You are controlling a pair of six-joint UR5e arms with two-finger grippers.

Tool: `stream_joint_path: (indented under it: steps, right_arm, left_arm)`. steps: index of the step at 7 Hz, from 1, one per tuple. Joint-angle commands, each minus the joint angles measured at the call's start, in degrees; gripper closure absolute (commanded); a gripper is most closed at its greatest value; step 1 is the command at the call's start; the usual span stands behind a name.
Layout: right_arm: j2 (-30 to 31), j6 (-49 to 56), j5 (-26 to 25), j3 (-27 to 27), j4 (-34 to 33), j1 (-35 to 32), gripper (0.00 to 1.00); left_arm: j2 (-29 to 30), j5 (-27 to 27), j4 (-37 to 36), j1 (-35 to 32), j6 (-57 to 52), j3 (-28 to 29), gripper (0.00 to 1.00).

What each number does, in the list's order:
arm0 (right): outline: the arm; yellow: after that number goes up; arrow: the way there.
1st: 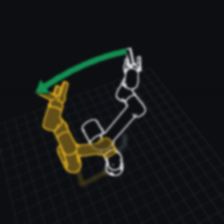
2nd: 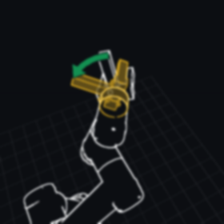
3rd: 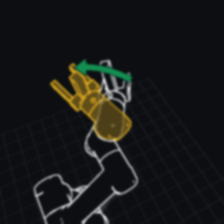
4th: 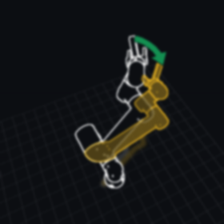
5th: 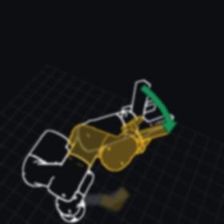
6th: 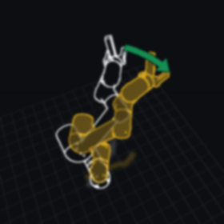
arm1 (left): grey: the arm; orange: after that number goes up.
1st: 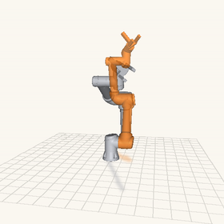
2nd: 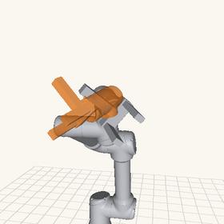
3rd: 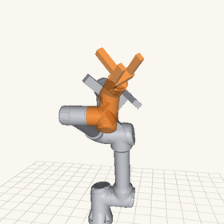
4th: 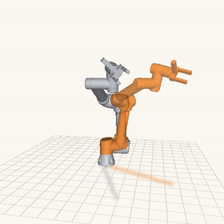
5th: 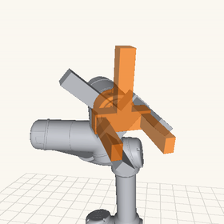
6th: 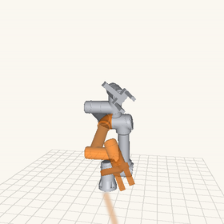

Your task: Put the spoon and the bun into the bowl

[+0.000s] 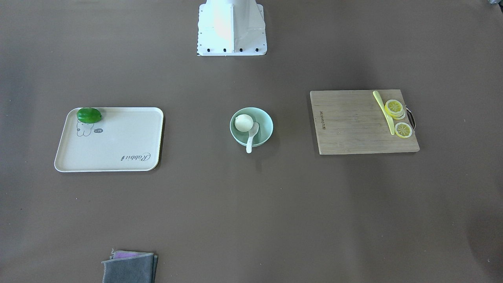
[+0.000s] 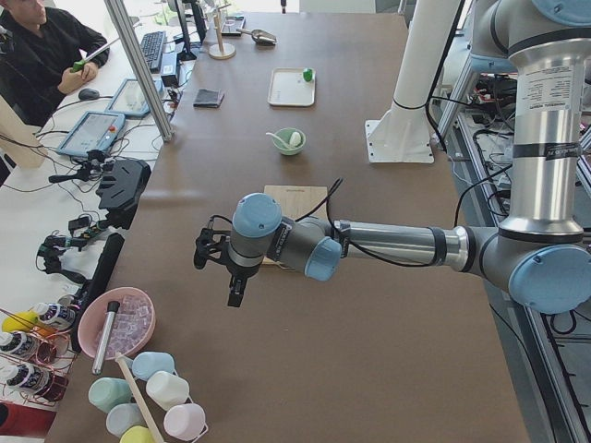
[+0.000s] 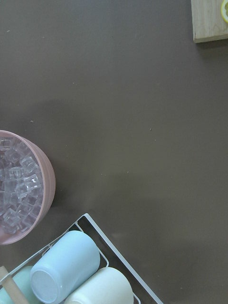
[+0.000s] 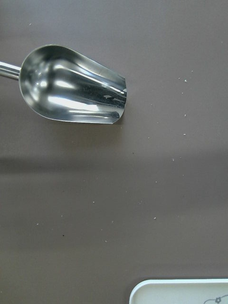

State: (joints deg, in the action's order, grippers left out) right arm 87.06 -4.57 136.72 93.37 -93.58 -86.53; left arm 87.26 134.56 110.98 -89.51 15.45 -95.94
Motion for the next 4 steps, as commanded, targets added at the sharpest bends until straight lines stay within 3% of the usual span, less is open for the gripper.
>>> stream_joint_path:
  steps: [1,4]
  right_arm:
    - [0.12,0.0,0.04,-0.12,-0.02,0.05,0.0]
    - [-0.23,-0.09,-0.14,-0.56,0.07,0.05,0.0]
  left_arm:
    - [0.28,-0.17,-0.59,0.04,0.02,0.05,0.02]
    - [0.46,-0.35,-0.59,0.13,0.02,0.4,0.02]
